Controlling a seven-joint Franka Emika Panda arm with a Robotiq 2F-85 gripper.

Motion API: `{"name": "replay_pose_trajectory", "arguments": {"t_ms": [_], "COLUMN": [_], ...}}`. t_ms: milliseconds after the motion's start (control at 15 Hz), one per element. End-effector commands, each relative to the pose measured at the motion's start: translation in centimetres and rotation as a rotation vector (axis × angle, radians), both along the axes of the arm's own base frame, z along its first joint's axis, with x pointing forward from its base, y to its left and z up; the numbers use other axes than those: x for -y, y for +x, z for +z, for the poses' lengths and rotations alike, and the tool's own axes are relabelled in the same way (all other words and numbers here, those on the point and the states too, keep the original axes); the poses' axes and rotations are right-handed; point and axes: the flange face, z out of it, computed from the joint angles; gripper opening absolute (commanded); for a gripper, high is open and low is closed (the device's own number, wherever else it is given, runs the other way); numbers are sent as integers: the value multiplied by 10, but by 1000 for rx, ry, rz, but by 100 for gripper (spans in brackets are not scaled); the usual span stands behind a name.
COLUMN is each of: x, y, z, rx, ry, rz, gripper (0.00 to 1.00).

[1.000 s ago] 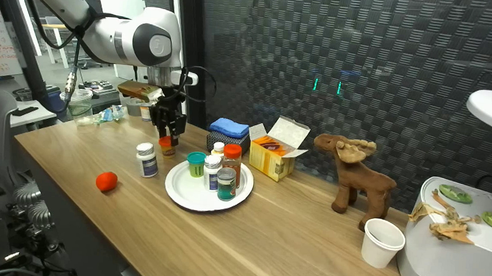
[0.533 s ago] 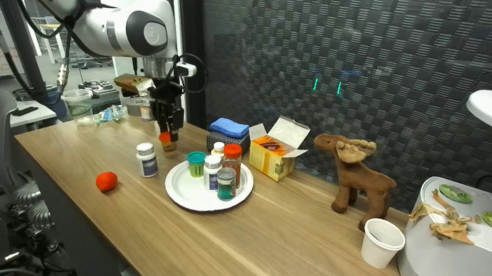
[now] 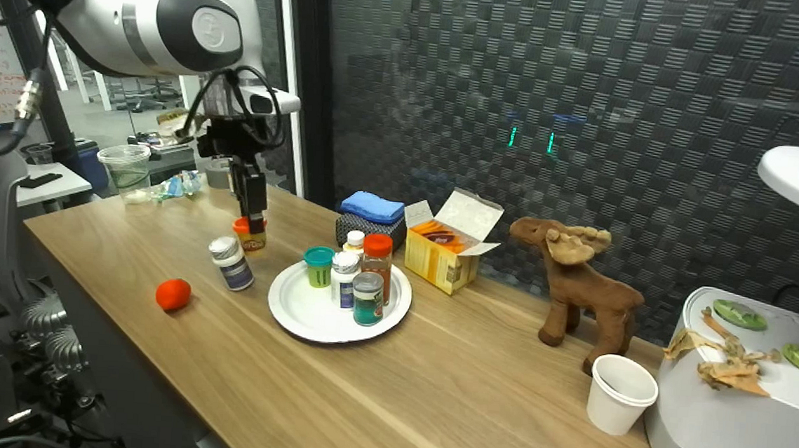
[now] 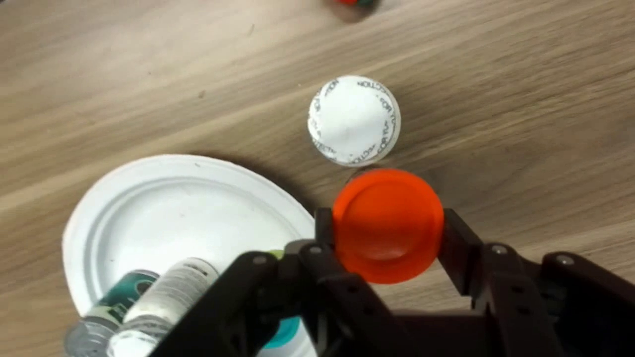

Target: Put the bottles on the red object on the plate

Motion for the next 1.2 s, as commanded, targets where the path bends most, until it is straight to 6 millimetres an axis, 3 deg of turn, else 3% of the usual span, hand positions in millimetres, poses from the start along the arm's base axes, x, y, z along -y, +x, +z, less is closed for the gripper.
{"name": "replay_pose_trajectory", "arguments": {"t_ms": [0,267,733,1133], "x": [31,61,112,122], "y": [-22,-17,21,32], "z": [24,28,24,-5], "rx": [56,76,80,105], "ry": [1,-12,15,88], "rz": [-181,-327,-373,-294], "gripper": [29,29,29,29]}}
